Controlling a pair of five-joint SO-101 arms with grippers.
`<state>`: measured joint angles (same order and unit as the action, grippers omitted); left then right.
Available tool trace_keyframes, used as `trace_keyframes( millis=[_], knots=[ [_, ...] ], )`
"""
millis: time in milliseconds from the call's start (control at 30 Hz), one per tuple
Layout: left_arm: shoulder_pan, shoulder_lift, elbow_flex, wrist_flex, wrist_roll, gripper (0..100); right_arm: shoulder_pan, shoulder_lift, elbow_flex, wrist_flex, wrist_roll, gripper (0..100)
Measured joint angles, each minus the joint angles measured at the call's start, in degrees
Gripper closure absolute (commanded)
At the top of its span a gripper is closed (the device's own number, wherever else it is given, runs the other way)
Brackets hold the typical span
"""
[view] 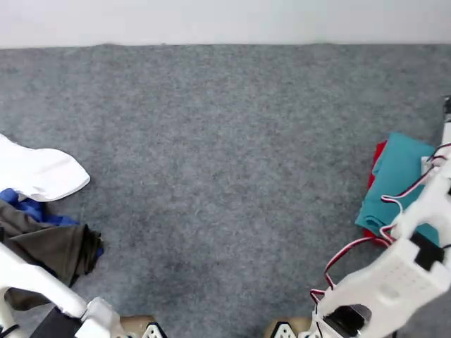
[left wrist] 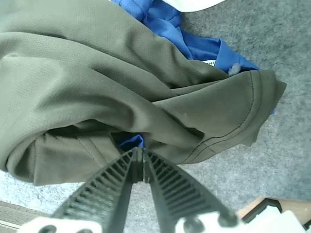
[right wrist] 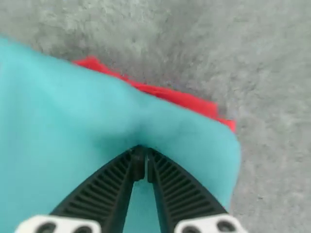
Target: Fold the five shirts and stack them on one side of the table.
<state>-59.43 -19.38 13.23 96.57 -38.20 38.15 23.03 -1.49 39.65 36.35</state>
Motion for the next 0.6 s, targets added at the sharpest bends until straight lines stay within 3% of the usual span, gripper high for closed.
trace_keyframes(
  millis=[200,600],
  knots=[
    [0.0,0.0,0.0,0.2,0.0,98,0.1,-4.1,0.0,6.8,0.0,98.9],
    [0.0,0.0,0.0,0.2,0.0,97,-3.3,-23.9,0.0,39.6,0.0,98.9]
  ],
)
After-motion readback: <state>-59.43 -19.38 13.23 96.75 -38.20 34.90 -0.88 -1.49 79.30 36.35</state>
